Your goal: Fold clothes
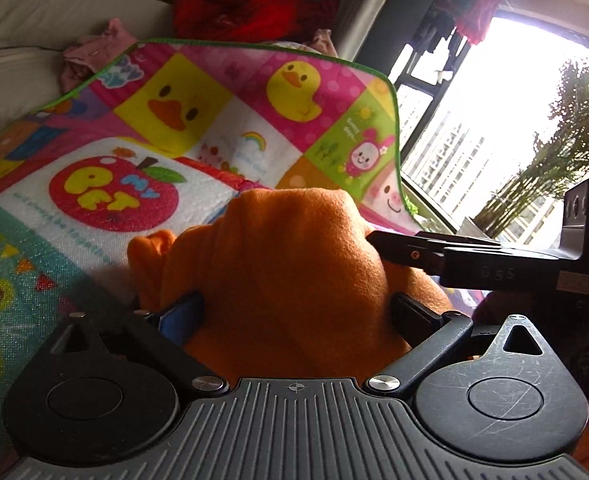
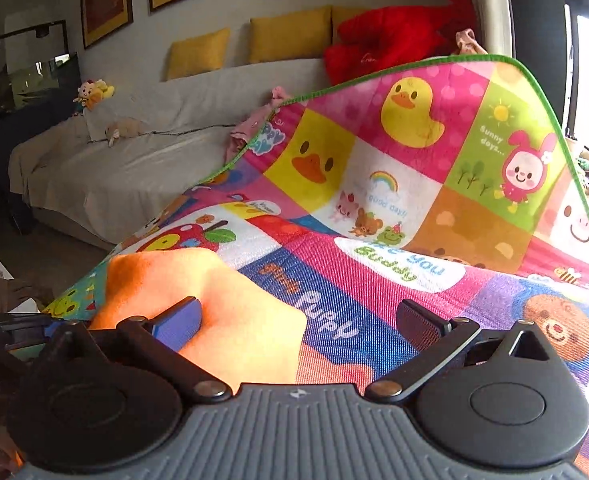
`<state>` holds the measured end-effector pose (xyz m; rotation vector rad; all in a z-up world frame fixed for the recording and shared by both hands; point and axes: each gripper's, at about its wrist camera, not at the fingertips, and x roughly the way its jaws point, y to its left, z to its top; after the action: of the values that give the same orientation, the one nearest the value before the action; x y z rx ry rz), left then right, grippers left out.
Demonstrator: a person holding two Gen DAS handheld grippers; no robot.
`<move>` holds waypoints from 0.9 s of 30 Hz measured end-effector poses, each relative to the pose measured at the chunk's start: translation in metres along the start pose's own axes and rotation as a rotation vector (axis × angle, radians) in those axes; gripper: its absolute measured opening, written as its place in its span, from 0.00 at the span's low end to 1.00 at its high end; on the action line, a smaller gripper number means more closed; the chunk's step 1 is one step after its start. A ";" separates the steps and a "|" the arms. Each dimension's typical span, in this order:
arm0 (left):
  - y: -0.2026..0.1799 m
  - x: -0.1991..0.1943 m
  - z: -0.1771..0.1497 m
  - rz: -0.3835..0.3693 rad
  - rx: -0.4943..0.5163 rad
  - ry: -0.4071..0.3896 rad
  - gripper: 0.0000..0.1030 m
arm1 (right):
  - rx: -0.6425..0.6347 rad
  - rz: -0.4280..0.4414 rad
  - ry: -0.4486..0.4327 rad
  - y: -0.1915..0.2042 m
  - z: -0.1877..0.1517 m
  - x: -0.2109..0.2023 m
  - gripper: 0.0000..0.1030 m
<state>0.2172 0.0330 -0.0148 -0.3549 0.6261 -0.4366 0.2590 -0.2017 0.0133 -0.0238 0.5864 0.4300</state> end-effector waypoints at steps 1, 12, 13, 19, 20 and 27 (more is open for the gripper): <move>0.001 -0.001 0.000 -0.004 -0.004 -0.001 0.98 | 0.004 0.014 -0.013 -0.002 -0.001 -0.009 1.00; 0.007 -0.043 -0.005 0.090 -0.118 -0.038 0.97 | 0.053 0.067 0.056 -0.003 -0.035 -0.009 1.00; 0.007 -0.041 -0.008 0.089 -0.118 -0.008 0.97 | 0.071 0.084 0.051 -0.004 -0.035 -0.010 1.00; 0.006 -0.026 -0.026 0.078 -0.098 0.074 0.98 | 0.267 0.240 0.085 -0.025 -0.042 -0.007 1.00; 0.005 -0.025 -0.027 0.066 -0.096 0.075 0.96 | 0.311 0.271 0.102 -0.031 -0.044 -0.005 1.00; -0.008 -0.007 -0.019 -0.019 -0.046 0.051 0.83 | 0.395 0.480 0.083 -0.034 -0.040 -0.015 0.93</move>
<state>0.1974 0.0257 -0.0224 -0.3949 0.6841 -0.4509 0.2403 -0.2441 -0.0159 0.4868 0.7523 0.7739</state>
